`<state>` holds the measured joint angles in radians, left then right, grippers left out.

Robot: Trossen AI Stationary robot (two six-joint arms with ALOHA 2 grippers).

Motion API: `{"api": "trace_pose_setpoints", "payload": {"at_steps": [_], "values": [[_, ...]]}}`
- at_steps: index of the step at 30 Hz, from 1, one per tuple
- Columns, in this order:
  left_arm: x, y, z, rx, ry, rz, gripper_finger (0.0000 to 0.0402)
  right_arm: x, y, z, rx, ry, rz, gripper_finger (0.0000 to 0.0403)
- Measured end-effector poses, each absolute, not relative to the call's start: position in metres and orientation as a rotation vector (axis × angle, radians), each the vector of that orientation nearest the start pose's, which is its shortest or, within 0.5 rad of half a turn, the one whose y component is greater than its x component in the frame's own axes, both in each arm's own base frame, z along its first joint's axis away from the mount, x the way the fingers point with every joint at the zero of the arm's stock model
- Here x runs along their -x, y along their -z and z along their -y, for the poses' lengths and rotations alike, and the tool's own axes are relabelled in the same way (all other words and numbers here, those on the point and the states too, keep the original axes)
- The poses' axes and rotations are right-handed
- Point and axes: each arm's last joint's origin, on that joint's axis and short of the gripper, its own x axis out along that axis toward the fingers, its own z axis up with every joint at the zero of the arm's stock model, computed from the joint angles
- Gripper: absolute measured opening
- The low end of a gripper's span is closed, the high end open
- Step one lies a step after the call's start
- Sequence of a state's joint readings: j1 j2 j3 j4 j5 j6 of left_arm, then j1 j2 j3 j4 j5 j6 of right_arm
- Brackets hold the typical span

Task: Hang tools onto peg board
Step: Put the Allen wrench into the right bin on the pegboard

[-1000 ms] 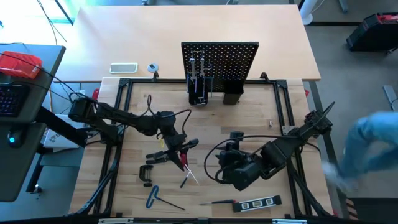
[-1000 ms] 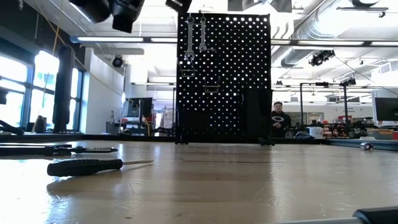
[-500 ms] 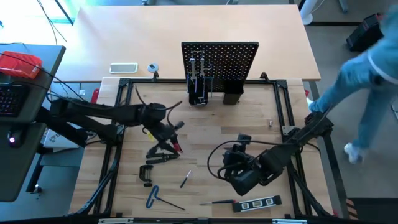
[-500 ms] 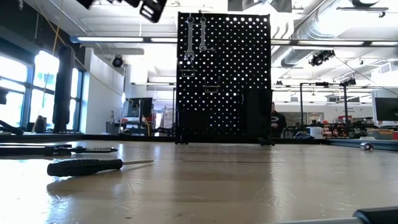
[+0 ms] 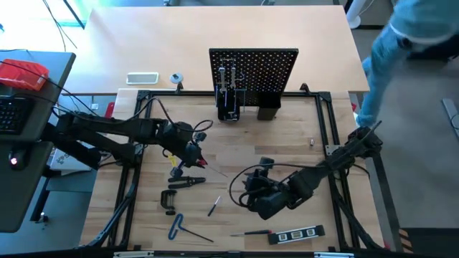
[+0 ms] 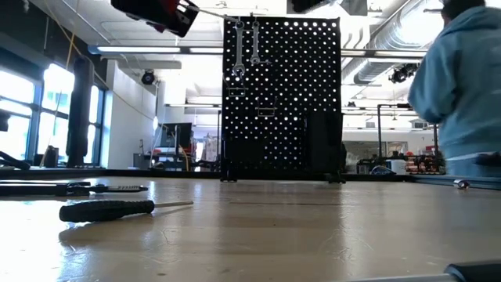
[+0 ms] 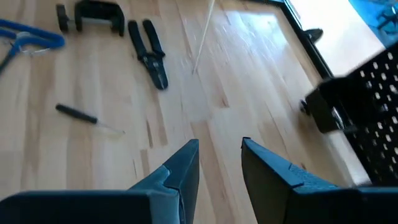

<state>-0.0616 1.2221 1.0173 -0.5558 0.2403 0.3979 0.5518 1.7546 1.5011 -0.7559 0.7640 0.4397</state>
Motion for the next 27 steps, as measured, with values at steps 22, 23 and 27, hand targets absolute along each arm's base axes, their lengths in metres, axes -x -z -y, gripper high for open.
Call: {"api": "trace_pose_setpoints", "payload": {"at_steps": [22, 23, 27], "values": [[-0.252, -0.29, 0.026, -0.428, 0.327, -0.751, 0.004, -0.385, -0.29, -0.108, -0.099, 0.23, -0.603, 0.0114], [-0.252, -0.29, 0.026, -0.43, 0.328, -0.749, 0.004, -0.39, -0.286, -0.105, -0.106, 0.218, -0.606, 0.0114], [-0.252, -0.29, 0.026, -0.439, 0.33, -0.747, 0.004, -0.403, -0.272, -0.097, -0.12, 0.201, -0.618, 0.0114]]}}
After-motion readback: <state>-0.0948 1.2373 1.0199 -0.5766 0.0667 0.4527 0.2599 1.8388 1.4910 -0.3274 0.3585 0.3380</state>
